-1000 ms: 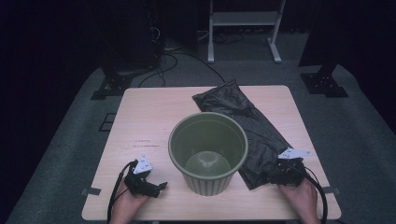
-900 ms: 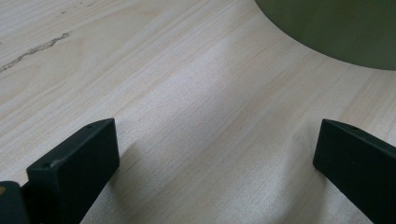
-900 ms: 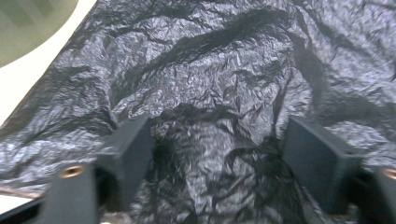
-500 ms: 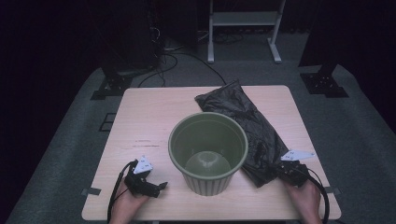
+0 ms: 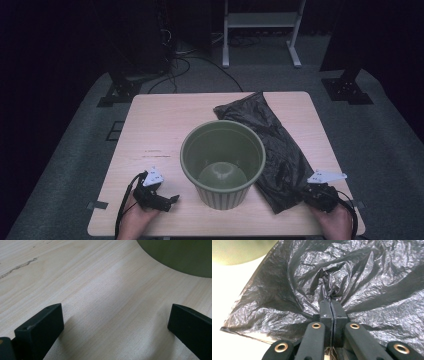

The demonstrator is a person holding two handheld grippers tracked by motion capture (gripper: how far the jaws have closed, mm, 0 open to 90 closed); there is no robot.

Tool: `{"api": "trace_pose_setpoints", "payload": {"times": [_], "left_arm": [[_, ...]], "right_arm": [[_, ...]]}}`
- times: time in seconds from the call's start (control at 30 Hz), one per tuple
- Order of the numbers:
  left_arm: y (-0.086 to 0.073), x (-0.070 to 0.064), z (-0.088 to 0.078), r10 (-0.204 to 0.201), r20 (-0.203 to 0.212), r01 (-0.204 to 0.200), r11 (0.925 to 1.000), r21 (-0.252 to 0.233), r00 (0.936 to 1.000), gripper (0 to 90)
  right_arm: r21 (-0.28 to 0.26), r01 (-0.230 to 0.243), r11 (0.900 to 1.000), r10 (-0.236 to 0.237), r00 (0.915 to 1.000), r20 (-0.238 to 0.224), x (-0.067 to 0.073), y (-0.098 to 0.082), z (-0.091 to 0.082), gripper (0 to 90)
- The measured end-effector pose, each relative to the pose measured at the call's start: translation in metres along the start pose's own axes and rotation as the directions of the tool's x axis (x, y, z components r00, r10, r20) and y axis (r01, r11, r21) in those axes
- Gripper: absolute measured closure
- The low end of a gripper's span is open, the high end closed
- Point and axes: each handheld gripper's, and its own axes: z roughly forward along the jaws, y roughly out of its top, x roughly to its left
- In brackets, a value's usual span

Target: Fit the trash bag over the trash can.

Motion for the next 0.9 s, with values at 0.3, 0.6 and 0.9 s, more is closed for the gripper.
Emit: {"api": "trace_pose_setpoints", "payload": {"times": [0.3, 0.6, 0.9], "left_arm": [[0.0, 0.0, 0.0, 0.0, 0.0, 0.0, 1.0, 0.0, 1.0, 0.0], [0.0, 0.0, 0.0, -0.002, -0.002, 0.002, 1.0, 0.0, 1.0, 0.0], [0.0, 0.0, 0.0, -0.002, -0.002, 0.002, 1.0, 0.0, 1.0, 0.0]], "right_arm": [[0.017, 0.012, 1.0, -0.011, 0.999, -0.044, 0.015, -0.024, -0.019, 89.0], [0.025, 0.017, 1.0, -0.016, 0.9975, -0.069, 0.027, -0.043, -0.036, 88.8], [-0.014, 0.027, 1.0, -0.028, 0.998, -0.057, 0.03, -0.034, -0.044, 62.1]]}}
